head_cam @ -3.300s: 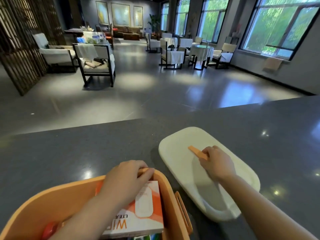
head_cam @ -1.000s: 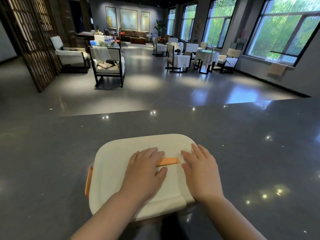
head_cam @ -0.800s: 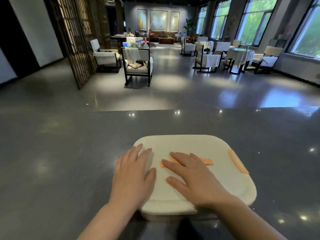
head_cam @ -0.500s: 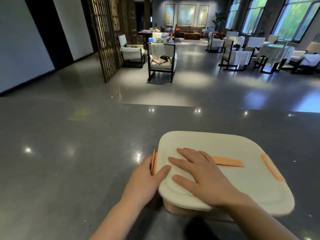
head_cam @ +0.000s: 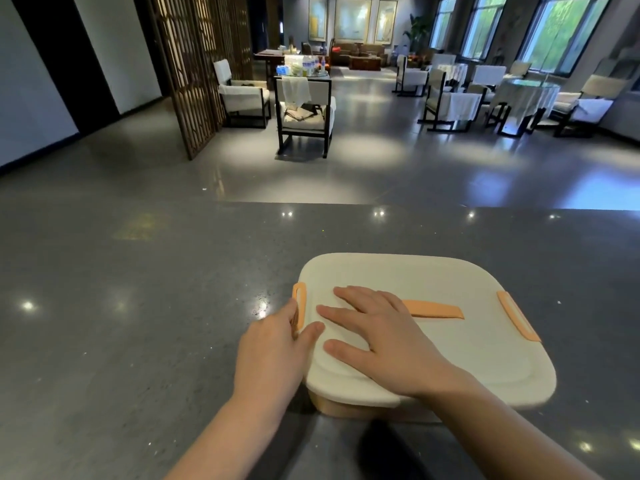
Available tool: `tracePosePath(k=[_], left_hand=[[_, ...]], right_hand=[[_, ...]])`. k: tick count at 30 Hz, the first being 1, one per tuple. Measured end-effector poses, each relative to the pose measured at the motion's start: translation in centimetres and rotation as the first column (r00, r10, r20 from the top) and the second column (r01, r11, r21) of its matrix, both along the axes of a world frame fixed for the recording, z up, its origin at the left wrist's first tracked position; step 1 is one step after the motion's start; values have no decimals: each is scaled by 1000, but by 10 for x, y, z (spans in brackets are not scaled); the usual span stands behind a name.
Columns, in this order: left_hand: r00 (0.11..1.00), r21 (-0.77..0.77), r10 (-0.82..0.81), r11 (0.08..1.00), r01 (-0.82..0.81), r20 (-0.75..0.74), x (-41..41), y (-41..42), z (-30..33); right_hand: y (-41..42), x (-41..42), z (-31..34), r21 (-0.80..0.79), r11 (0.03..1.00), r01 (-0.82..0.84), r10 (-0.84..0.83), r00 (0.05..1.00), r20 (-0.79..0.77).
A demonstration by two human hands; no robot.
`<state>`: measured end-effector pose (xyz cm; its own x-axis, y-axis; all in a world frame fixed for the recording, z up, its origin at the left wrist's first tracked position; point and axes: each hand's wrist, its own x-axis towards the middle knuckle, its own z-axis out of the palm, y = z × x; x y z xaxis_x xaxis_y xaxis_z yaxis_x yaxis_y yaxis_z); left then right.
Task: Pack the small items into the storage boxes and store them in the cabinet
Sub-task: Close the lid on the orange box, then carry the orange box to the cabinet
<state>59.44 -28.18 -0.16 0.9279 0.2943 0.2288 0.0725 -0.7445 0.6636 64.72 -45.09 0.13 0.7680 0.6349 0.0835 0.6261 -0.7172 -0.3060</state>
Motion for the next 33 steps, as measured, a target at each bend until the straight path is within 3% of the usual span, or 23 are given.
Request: tracePosePath(k=[4,6,9,12,15,18,22,29,33], left_hand=[[1000,159,-22,987,22,-2,0,-2,3],[1000,138,-14,990,14,-1,0,2,2],[999,-54,-36,998,36,-15,4,8,-1],[996,-65,-67,996,63,-61,16,3,-4],[989,-35,-62,998,57,-131,28,-8,-7],[987,-13,-46,999,44,-153,34,-13,-10],[994,-103,-31,994,20,-104,33,-16,-10],[978,-223,-162,966,130,-132,36,-3,-11],[961,-271,-247,940,206,-124,36,1,-14]], right_hand=[[0,-1,0,30,1000,-3,3,1000,1],[-8,-2,0,75,997,27,-28,1000,9],[-50,0,2,128,967,222,-234,968,92],[-110,0,2,65,883,464,-468,869,159],[-147,-5,-3,212,758,617,-621,782,-55],[-153,-6,-10,391,622,679,-591,734,-335],[-157,-1,-14,428,566,704,-570,710,-414],[-155,-9,-8,372,544,752,-596,658,-460],[-154,-54,-12,408,416,813,-630,581,-515]])
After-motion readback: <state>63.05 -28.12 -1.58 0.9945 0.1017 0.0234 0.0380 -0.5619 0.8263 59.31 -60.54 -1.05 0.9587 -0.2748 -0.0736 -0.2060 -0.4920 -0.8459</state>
